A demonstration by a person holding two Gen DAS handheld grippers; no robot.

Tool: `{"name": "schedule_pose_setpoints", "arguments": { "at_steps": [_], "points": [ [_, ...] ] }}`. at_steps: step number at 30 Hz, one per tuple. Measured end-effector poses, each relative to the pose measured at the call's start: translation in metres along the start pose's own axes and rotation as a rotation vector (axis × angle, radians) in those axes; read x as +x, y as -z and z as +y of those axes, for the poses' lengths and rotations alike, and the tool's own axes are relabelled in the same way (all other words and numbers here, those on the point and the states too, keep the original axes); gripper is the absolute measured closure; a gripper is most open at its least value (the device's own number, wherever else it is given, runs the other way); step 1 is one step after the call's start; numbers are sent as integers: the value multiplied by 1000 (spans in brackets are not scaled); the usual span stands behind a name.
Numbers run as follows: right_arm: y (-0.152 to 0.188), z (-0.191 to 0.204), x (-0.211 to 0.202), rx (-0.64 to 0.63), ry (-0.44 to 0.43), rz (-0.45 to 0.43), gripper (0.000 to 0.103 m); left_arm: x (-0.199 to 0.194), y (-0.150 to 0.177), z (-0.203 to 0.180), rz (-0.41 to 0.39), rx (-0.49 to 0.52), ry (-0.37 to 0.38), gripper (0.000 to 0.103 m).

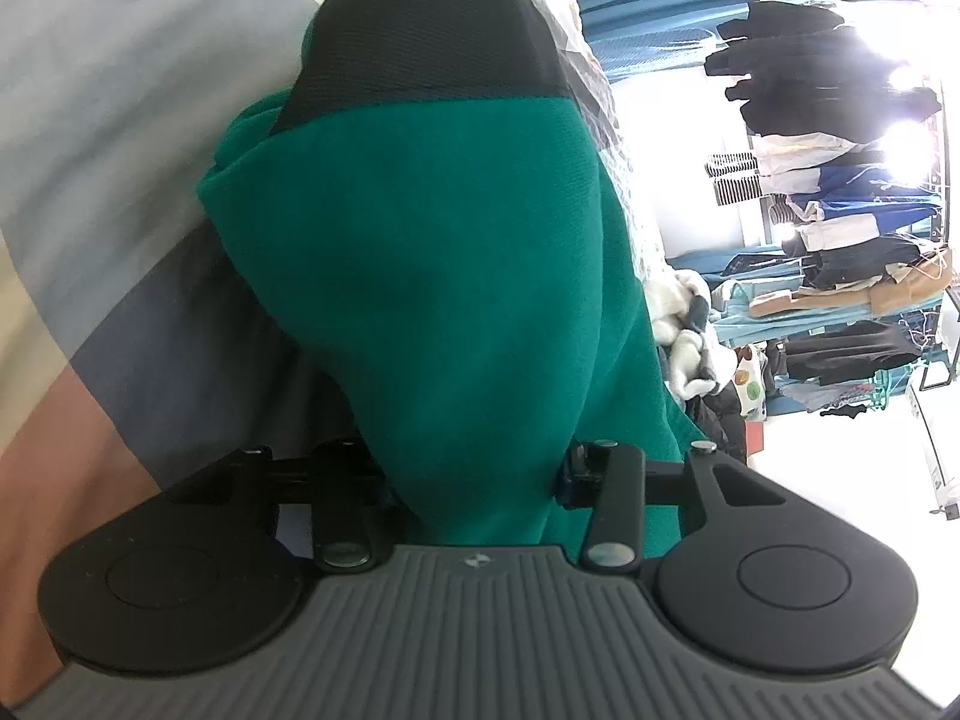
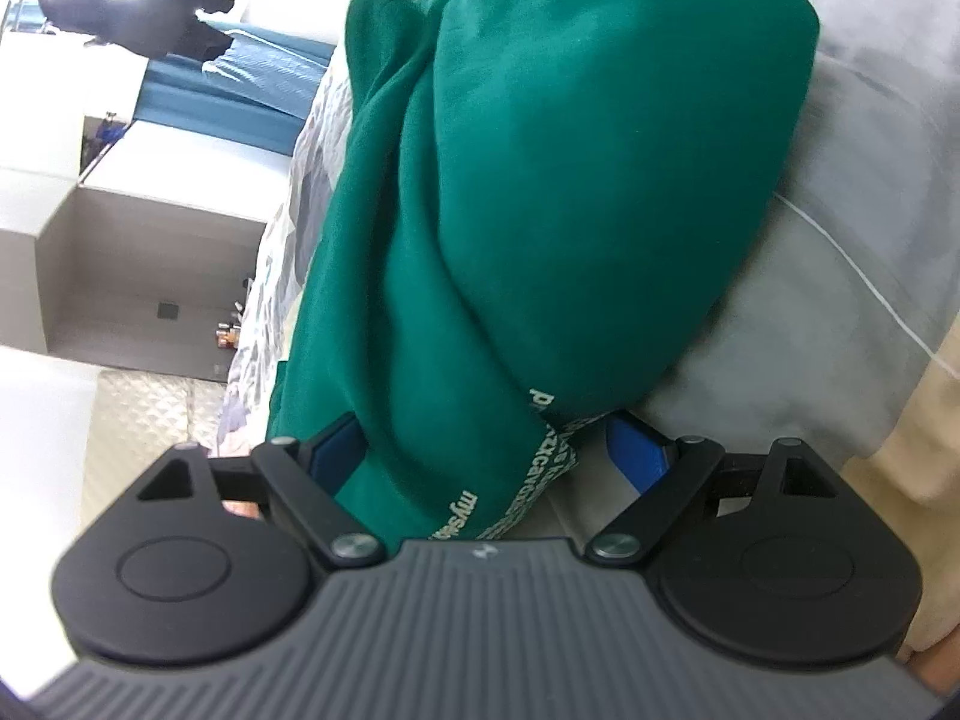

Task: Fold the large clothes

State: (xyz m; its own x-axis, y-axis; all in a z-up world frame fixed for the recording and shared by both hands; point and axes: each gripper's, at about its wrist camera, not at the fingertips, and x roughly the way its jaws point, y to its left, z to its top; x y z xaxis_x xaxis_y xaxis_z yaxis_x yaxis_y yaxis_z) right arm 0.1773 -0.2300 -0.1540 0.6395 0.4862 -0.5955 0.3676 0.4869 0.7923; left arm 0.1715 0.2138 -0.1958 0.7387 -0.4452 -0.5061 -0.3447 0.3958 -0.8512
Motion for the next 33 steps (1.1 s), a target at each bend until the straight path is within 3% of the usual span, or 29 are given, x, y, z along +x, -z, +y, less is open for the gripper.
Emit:
{"name": "schedule_pose_setpoints", "arguments": {
  "at_steps": [16,20,23,26,30,33],
  "points": [
    [-2,-15,-11,81,-14,-8,14,-8,0,8,0,-10,9,53],
    [-5,-20,-18,115,-1,-49,15,-9,0,9,-2,-13,10,53],
    [-12,-30,-29,164,24,-119,12,-9,-1,12,1,-38,26,46],
    [-18,-38,-26,206,-9,-106,12,-8,-3,17,9,-86,52,38],
    [-22,-42,-14,238,-54,-80,12,-4,-3,21,11,-119,67,35],
    [-23,-41,-10,234,-53,-89,24,-2,-3,17,-4,-112,55,40]
  ]
}}
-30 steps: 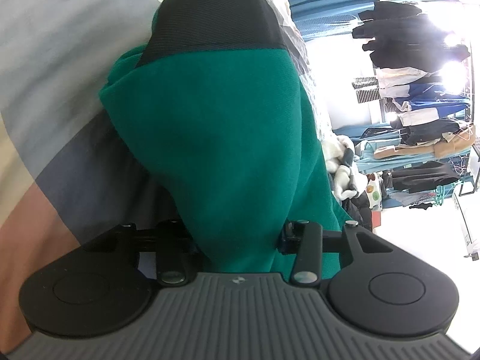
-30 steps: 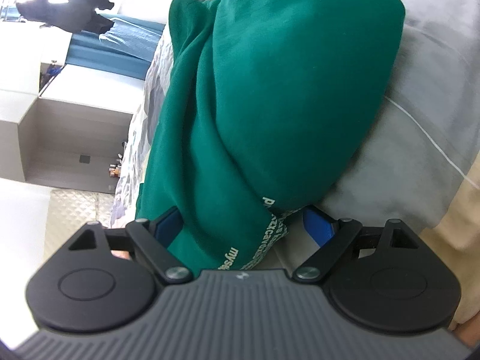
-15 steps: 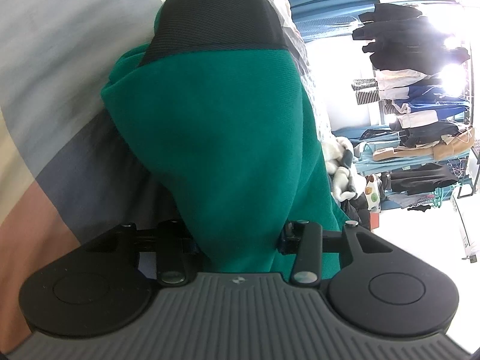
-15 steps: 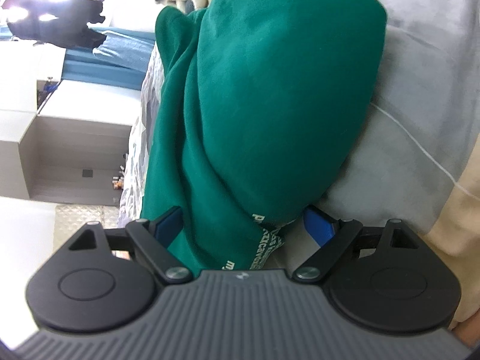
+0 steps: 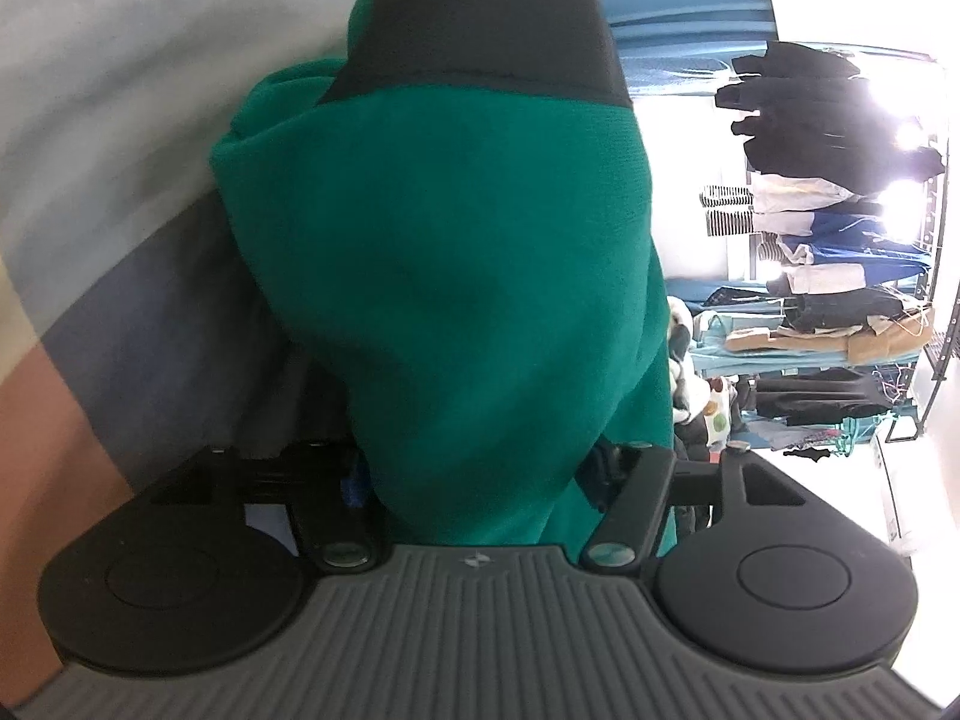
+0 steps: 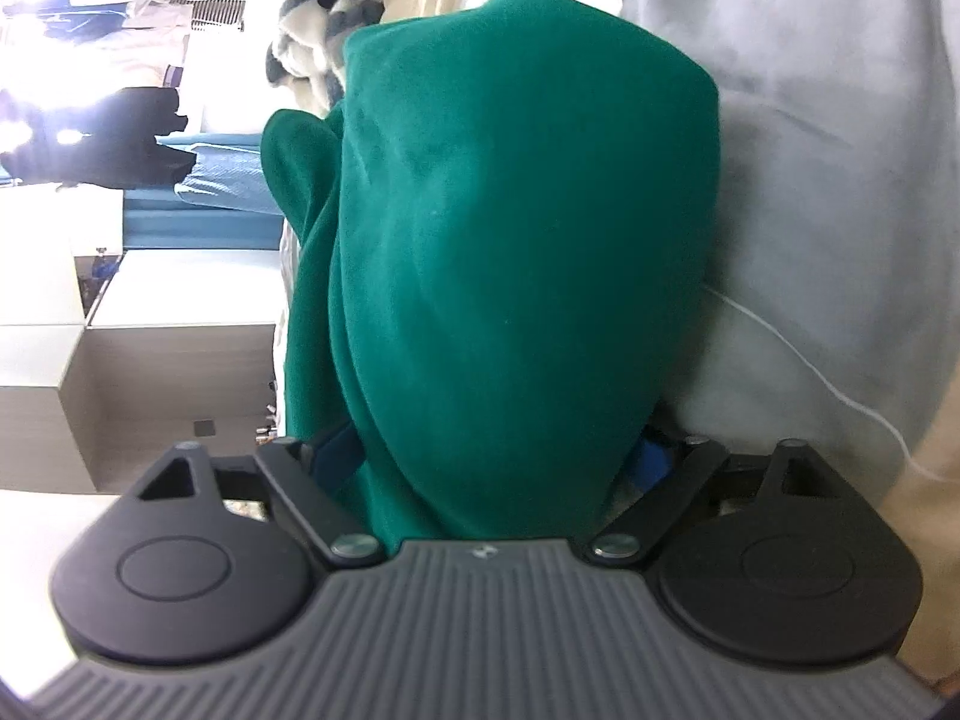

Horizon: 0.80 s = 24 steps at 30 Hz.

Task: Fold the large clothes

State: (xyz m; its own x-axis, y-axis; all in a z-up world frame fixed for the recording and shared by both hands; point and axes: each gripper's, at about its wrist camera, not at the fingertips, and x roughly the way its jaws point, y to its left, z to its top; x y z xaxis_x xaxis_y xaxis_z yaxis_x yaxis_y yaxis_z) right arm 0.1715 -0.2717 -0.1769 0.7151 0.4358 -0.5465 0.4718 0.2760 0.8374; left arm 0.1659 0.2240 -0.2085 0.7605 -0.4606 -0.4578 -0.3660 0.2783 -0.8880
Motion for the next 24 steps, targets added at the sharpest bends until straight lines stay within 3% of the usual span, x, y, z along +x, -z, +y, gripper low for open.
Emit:
{"name": "schedule_pose_setpoints", "arguments": {
  "at_steps": [4,7,14,24],
  "points": [
    [4,8,-7,-65,-11,-28,52,-6,5,-22,-30,125,-62,62],
    [6,13,-15,-102,-43,-36,65,-16,8,-36,-53,181,-77,71],
    [6,46,-50,-199,-107,-23,73,-57,18,-69,-85,266,-69,80],
    [23,63,-141,-287,-109,1,76,-162,75,-107,-106,321,-48,85]
  ]
}}
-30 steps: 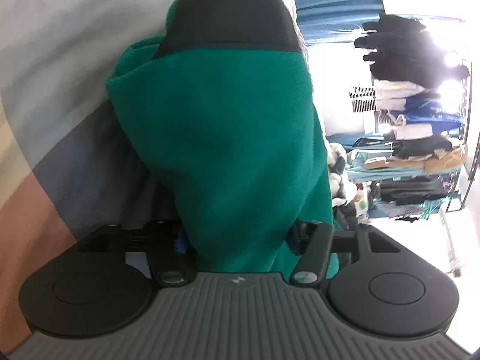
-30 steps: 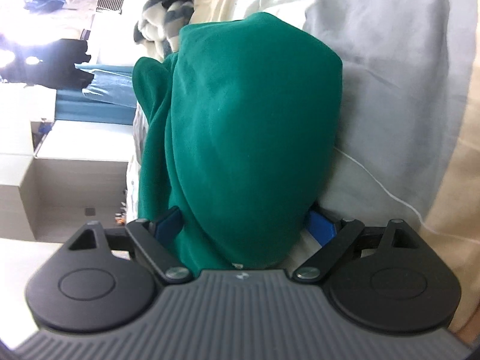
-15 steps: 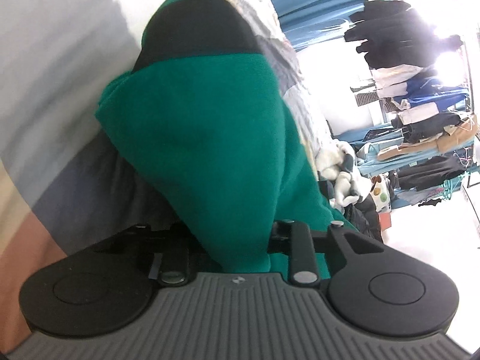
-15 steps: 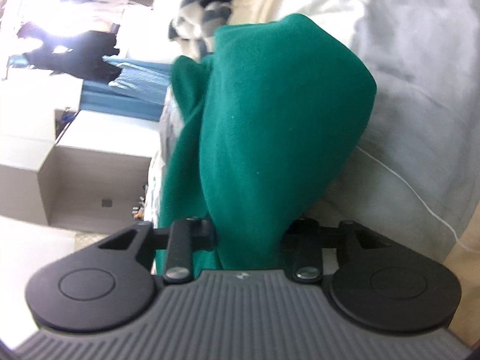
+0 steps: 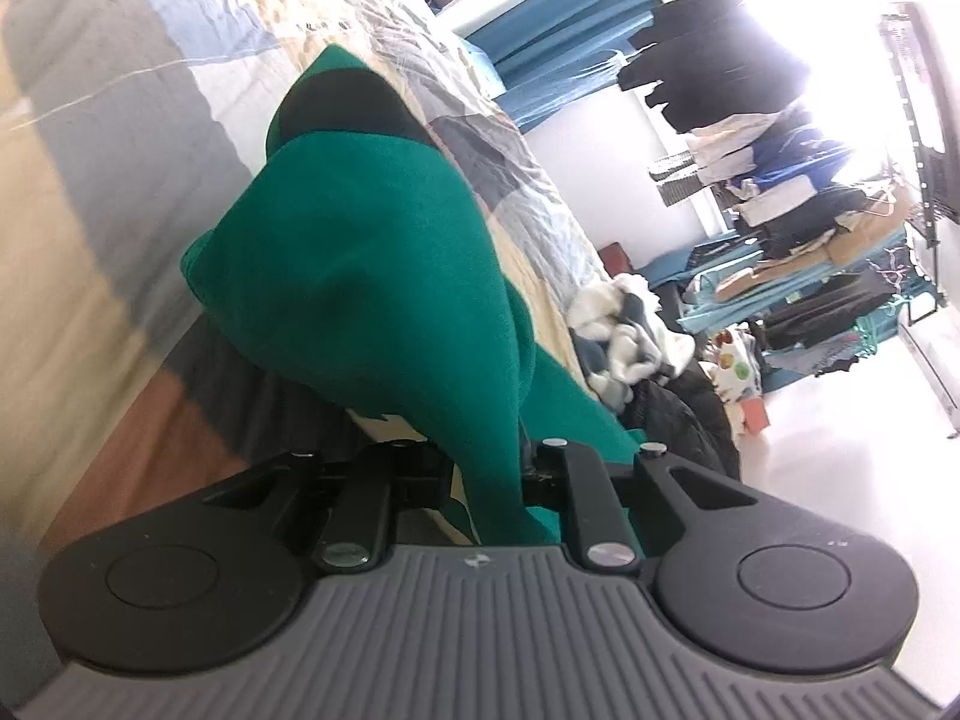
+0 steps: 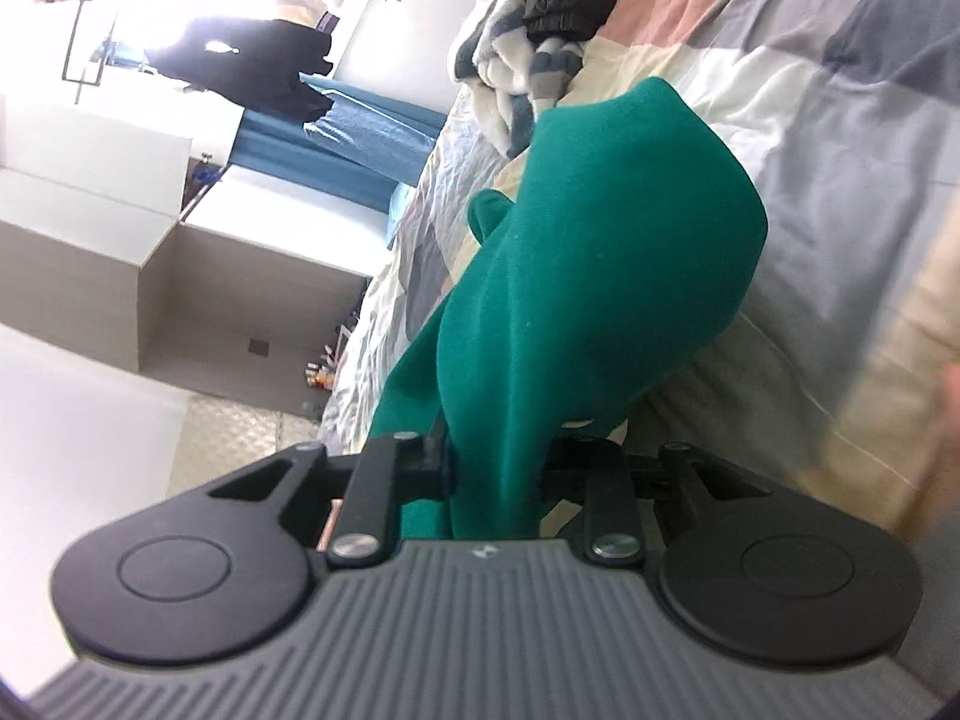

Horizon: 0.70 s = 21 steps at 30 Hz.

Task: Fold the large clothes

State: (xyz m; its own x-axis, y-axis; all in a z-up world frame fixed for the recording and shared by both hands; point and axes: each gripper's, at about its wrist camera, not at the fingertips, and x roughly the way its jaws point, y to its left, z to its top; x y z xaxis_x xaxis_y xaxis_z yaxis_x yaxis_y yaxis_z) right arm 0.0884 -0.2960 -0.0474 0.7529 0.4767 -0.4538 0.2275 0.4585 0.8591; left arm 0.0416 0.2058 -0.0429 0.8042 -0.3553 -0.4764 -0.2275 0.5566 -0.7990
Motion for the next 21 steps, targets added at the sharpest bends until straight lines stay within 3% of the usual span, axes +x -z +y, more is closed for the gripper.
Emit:
{"name": "schedule_pose_setpoints", "arguments": {
  "at_steps": [8,12,14,17,19,21],
  "points": [
    [23,0,-64,-24,24,31,75,-80,53,7,20,-21,-4,85],
    [24,-4,-62,-27,50,33,73,-80,55,11,35,-35,-8,84],
    [24,-7,-60,4,51,40,70,-71,46,5,25,-46,-12,79],
    [20,-12,-56,63,-34,14,54,-52,30,-11,1,-20,-3,72],
    [14,-8,-52,68,-65,-19,38,-39,17,-18,-1,1,16,57],
    [7,-2,-42,58,-91,-35,27,-24,7,-22,5,10,20,54]
  ]
}}
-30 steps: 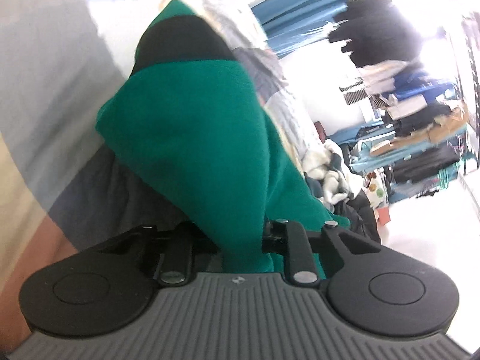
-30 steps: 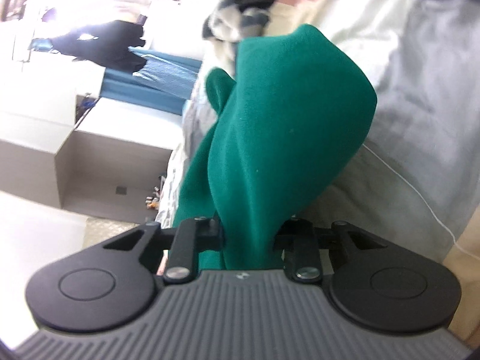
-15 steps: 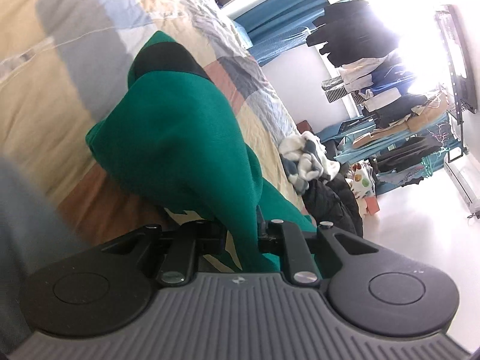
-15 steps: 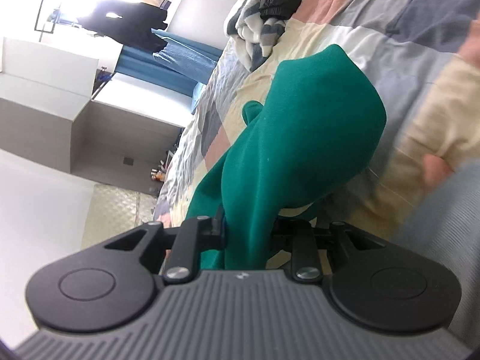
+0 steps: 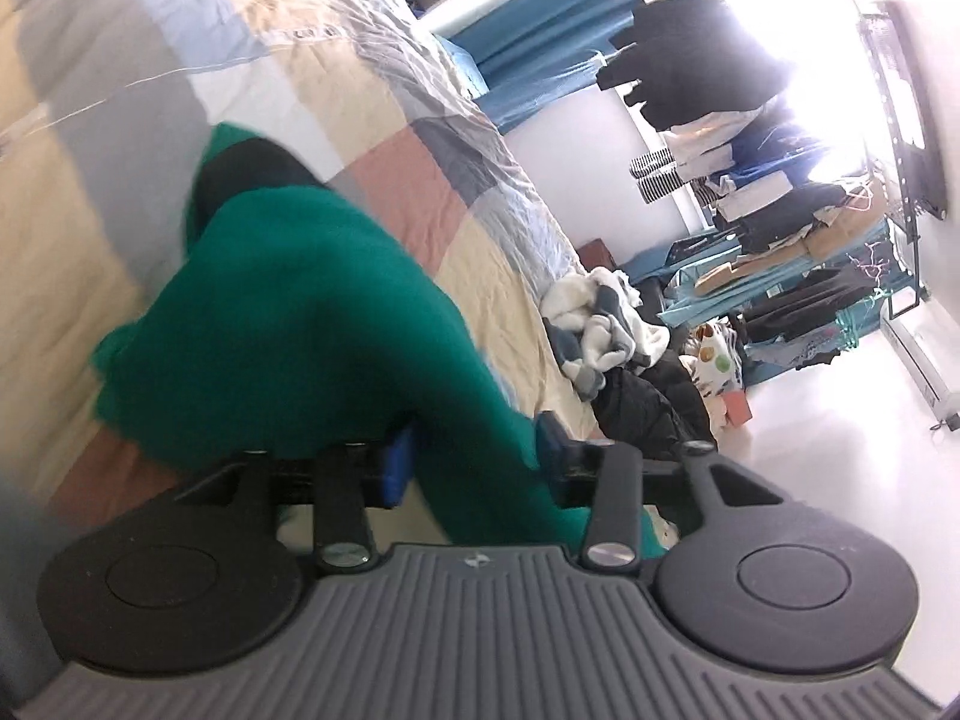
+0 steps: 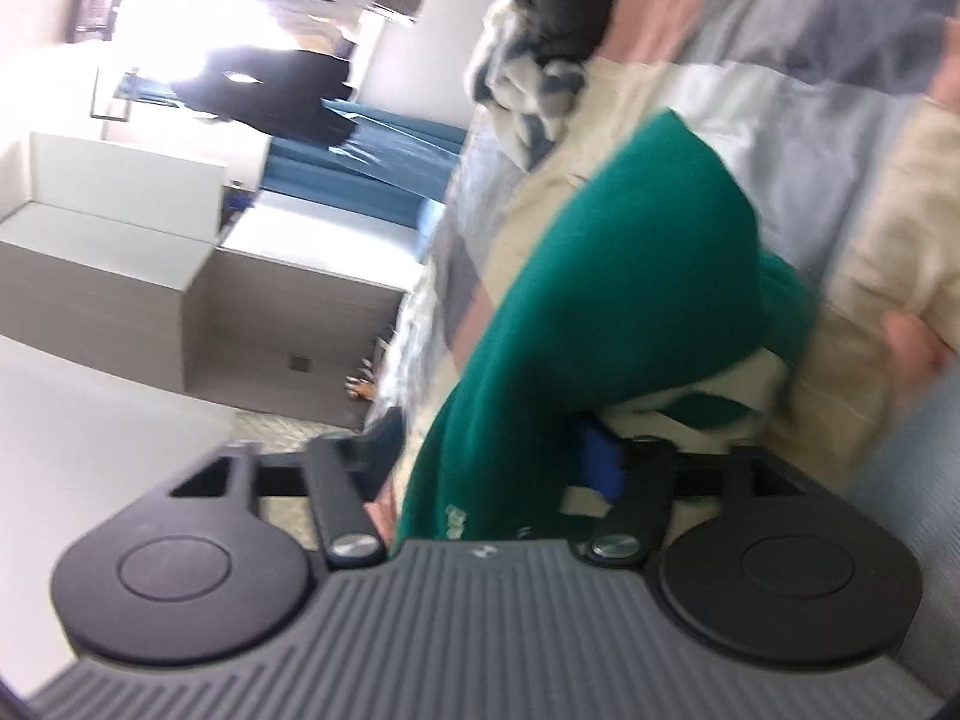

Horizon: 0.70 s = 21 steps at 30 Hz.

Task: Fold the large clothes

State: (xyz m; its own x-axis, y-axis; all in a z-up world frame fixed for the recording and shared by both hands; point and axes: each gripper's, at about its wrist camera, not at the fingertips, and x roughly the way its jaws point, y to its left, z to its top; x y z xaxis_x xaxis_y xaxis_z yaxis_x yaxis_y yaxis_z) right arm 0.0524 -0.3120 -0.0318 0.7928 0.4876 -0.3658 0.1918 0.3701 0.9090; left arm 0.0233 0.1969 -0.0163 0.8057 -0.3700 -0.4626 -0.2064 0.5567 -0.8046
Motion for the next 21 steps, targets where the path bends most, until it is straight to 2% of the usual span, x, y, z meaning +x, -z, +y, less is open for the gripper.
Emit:
{"name": "schedule_pose_setpoints", "arguments": {
  "at_steps": [4,13,21],
  "points": [
    [-11,2,28,-1,20,10,27,31,-18,-4,-12,35,-27,54],
    [-29,1,86,-16,86,-4,27,109,-54,2,15,84,-114,55],
    [-48,2,143,-96,159,-23,28,190,-85,-9,31,203,-184,55]
  ]
}}
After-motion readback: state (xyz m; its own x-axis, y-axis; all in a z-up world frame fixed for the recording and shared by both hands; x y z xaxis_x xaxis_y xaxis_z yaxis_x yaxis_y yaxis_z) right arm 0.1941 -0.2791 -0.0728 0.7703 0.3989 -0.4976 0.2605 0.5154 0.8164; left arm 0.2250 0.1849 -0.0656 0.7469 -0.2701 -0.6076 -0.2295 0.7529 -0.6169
